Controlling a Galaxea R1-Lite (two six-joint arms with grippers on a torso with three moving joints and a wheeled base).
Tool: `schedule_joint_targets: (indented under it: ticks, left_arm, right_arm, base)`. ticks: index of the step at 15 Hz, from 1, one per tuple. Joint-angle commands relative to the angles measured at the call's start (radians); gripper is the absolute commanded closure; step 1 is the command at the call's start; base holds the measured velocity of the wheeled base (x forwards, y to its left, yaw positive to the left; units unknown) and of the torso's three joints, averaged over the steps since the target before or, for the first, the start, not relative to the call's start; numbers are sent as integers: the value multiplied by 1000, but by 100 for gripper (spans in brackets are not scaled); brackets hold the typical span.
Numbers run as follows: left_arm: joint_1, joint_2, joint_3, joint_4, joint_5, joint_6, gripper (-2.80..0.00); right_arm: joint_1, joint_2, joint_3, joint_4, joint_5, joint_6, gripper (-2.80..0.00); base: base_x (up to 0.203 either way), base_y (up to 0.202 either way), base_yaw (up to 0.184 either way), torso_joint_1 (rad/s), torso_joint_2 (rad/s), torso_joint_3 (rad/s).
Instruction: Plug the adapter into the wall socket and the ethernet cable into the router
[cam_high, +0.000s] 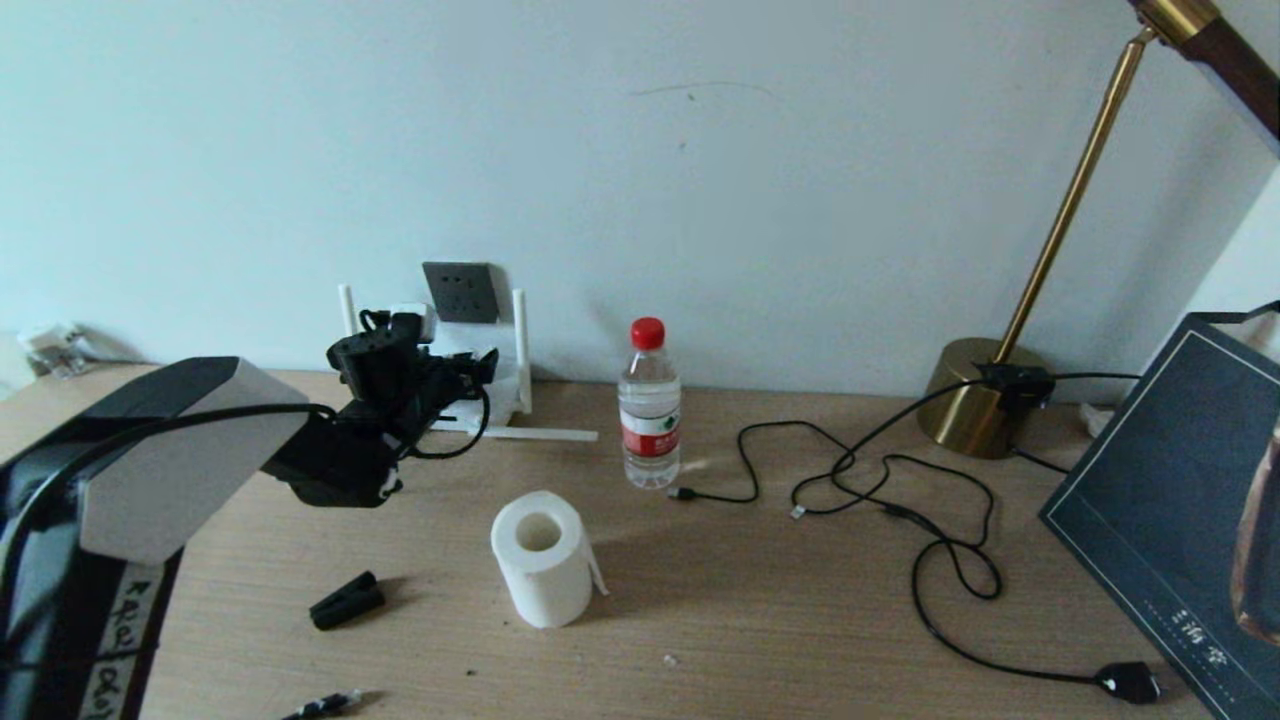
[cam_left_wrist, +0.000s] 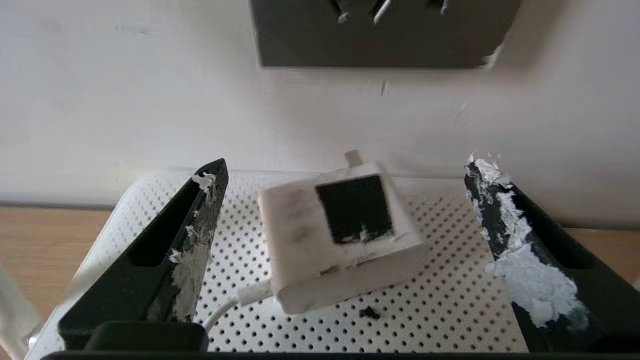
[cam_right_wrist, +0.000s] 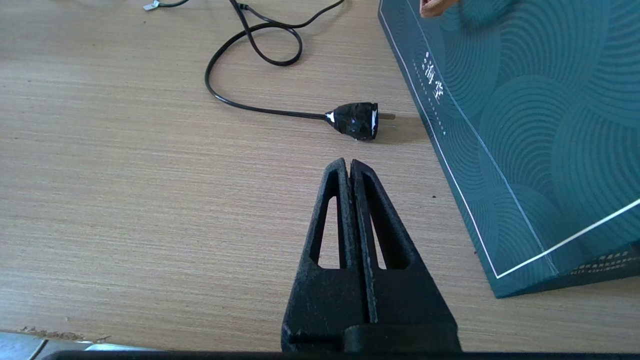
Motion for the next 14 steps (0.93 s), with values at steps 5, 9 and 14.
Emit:
schedule_joint_targets:
  ticks: [5,9,14]
  left_arm:
    - [1,45,3,-67,4,24,-280]
    - [1,50,16,-78,4,30,0]
    - [1,8,32,-78,4,30,0]
  right_arm:
    - [0,0,0,2,0,0,0]
    - [0,0,0,2,0,0,0]
    - [0,1,0,2,0,0,0]
  base:
    - [0,0,0,0,0,0]
    - [0,0,0,0,0,0]
    - [0,0,0,0,0,0]
